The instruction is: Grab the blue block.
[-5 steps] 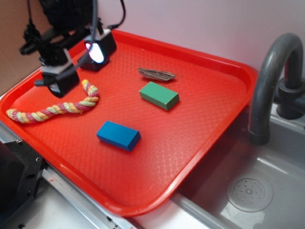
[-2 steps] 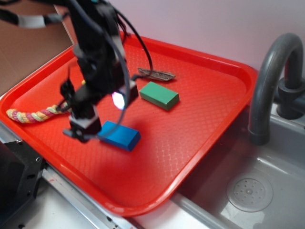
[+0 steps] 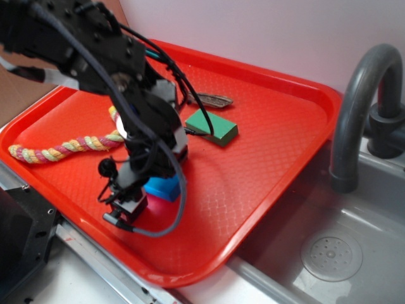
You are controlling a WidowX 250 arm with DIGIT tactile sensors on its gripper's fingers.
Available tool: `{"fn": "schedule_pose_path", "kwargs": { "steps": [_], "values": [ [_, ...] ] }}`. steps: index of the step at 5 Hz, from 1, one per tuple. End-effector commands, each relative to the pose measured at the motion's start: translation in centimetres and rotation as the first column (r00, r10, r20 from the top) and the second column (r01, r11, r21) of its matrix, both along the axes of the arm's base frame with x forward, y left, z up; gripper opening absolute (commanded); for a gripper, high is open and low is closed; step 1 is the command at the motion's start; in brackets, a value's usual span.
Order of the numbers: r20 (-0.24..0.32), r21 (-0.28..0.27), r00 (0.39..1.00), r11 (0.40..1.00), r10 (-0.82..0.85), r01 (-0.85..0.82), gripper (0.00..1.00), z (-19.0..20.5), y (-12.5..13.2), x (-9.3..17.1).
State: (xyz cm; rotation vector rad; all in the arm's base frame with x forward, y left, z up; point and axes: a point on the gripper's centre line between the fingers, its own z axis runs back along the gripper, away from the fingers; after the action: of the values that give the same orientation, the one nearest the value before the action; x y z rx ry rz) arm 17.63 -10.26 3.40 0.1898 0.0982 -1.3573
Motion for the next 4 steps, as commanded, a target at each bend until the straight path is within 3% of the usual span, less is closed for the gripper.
{"fn": "schedule_pose_path", "kwargs": {
  "steps": [1, 2, 4],
  "values": [
    [0.021, 0.060, 0.999, 0.998, 0.032, -0.033, 0.00, -1.3, -0.8, -1.5],
    [0.031, 0.063, 0.998, 0.997, 0.051, -0.053, 0.00, -1.2, -0.7, -1.6],
    [0.086, -0.030, 0.970, 0.973, 0.229, -0.227, 0.00, 3.5, 0.3, 1.6]
  ]
}}
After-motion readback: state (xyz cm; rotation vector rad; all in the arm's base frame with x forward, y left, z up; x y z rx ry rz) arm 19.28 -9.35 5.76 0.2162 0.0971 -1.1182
